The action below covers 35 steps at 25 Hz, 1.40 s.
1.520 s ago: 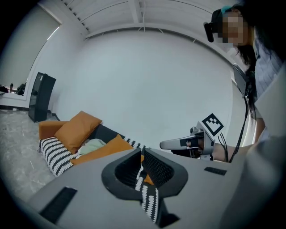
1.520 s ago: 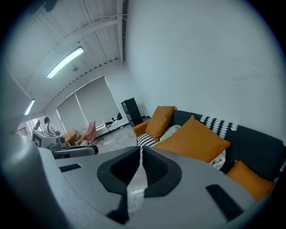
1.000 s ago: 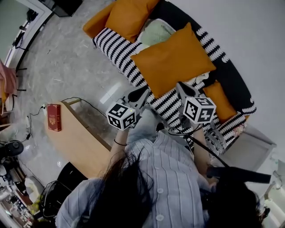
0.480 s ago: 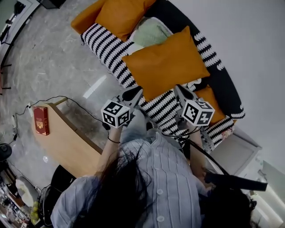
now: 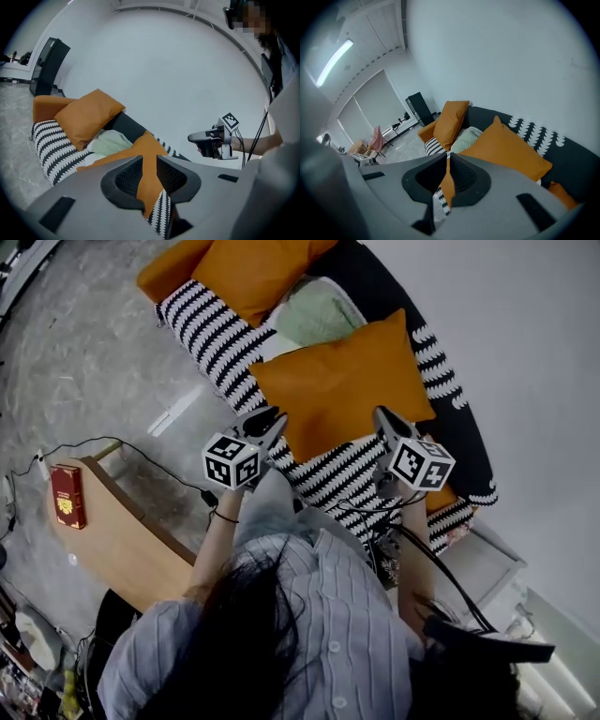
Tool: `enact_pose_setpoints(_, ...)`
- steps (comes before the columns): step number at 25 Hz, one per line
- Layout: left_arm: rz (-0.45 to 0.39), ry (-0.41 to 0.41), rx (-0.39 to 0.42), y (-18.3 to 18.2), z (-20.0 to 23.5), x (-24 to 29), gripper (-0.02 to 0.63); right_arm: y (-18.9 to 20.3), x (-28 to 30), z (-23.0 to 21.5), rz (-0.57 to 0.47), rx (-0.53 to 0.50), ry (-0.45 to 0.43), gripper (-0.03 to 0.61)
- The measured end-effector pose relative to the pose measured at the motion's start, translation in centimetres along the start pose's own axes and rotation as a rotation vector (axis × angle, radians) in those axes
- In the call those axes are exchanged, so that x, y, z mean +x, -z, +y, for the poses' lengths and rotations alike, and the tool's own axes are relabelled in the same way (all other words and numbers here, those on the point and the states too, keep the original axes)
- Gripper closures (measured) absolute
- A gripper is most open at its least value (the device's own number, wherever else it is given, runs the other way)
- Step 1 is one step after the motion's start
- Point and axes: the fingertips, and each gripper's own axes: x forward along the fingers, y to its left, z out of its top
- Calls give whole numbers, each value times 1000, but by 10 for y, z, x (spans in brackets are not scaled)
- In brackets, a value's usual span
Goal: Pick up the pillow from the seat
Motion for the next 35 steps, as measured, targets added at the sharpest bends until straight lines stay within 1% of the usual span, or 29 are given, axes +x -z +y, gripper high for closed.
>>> enact_pose_setpoints(7, 44, 6, -31, 5, 45, 29, 531, -34, 46, -44, -22, 62, 36, 548)
enact_pose_setpoints(10, 48, -14, -63, 6, 69, 42, 531, -39, 68, -62, 8, 62, 49, 546)
enact_pose_setpoints(14, 42, -41, -127, 12, 97, 66, 531, -47, 92, -91, 56, 44, 101, 546)
enact_pose_setpoints(17, 45, -57, -153, 20, 112, 80, 531, -53, 107, -112, 88, 27, 121, 538)
enact_pose_setpoints(19, 68, -61, -154, 28, 120, 87, 513, -55, 119, -123, 118, -3, 124, 520)
enact_pose_setpoints(22, 99, -72, -165, 42, 133, 97, 490, -55, 135, -140, 170, -89, 131, 446)
enact_pose_setpoints(24, 104, -86, -199, 50, 140, 103, 470, -56, 144, -153, 210, -162, 153, 408)
enact_pose_setpoints(26, 103, -101, -240, 58, 146, 107, 435, -58, 151, -163, 241, -209, 166, 390)
enact_pose_setpoints(28, 100, -118, -282, 66, 152, 109, 399, -58, 158, -172, 268, -226, 155, 363)
enact_pose_setpoints(30, 103, -136, -322, 73, 160, 111, 375, -60, 166, -182, 292, -222, 148, 333)
enact_pose_setpoints(33, 121, -148, -372, 84, 172, 113, 331, -65, 177, -200, 316, -216, 183, 315)
enact_pose_setpoints(35, 131, -148, -387, 89, 178, 113, 311, -67, 181, -211, 340, -212, 208, 304)
